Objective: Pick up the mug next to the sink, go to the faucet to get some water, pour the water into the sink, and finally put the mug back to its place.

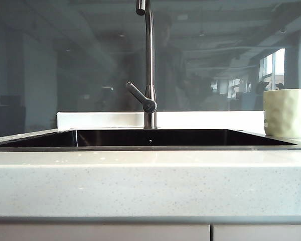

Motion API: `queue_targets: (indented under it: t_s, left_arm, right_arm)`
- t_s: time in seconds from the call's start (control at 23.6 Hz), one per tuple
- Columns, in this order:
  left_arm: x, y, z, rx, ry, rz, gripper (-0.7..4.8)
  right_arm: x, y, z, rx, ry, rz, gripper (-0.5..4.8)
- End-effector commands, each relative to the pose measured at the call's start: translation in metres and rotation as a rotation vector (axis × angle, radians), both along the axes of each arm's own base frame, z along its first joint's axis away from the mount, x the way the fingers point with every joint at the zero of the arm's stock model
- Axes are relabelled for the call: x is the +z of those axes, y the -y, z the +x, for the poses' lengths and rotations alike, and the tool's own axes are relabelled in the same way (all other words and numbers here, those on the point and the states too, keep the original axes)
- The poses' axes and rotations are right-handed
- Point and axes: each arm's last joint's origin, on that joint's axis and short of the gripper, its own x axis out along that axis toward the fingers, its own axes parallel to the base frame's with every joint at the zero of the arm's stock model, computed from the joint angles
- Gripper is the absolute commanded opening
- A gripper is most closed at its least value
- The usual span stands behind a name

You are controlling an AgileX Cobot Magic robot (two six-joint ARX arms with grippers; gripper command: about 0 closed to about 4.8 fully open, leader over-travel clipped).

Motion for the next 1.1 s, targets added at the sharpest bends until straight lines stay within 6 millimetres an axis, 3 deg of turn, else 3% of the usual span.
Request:
queue_targets:
  t_s: [0.04,0.17,0.25,0.3,0.51,0.68,0.85,1.1]
  left_arm:
    - [0.002,0.0,0.0,-0.004,0.013,0.002,-0.03]
    - [0.002,0.0,0.0,-0.005,0.013,0.001,-0.03]
    - [0.002,0.0,0.0,-0.004,0.012,0.001,-0.03]
    - [0.002,0.0,0.0,-0.004,0.013,0.001,-0.03]
    - [0.002,0.0,0.0,-0.004,0.013,0.002,-0.03]
    - [0.002,0.0,0.0,-0.004,0.013,0.002,-0.03]
    - [0.002,0.0,0.0,-0.004,0.013,0.002,-0.03]
    - [0.002,0.0,0.0,-0.005,0.018,0.0,-0.03]
  right_arm:
    - [0.03,0.002,0.004,-0.098,0.016,-0.178,0.14]
    - [0.041,0.006,0.028,-0.126,-0.019,-0.206,0.48]
    - [0.036,0.014,0.051,-0.15,-0.079,-0.215,1.47]
    - [0.03,0.019,0.062,-0.15,-0.12,-0.217,1.72]
    - [-0.001,0.043,0.096,-0.045,-0.248,-0.226,1.73]
    - [-0.023,0.049,0.116,-0.028,-0.283,-0.219,2.04]
    - [-0.042,0.054,0.133,-0.02,-0.291,-0.216,2.04]
    - [-0.052,0.06,0.162,0.04,-0.285,-0.224,2.03]
